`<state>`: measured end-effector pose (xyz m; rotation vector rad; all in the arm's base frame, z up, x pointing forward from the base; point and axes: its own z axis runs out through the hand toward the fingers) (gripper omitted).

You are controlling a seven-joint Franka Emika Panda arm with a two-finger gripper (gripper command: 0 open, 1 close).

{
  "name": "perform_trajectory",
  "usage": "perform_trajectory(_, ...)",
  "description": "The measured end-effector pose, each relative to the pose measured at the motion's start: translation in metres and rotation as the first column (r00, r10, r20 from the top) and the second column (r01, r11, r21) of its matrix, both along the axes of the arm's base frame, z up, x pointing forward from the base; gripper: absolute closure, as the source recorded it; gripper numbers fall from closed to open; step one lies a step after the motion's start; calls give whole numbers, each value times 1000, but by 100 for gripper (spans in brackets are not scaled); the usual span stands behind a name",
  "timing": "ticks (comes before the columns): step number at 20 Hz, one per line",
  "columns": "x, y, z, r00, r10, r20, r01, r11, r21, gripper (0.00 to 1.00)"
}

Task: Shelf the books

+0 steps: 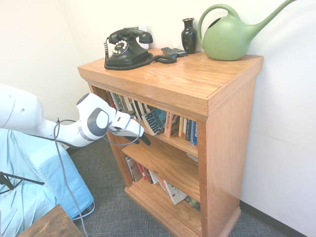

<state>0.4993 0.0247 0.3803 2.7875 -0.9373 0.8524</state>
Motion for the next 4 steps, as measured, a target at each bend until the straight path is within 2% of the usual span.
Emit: perform_trajectory(4, -51, 0, 3, 1000, -8, 8, 8, 1000, -3, 0)
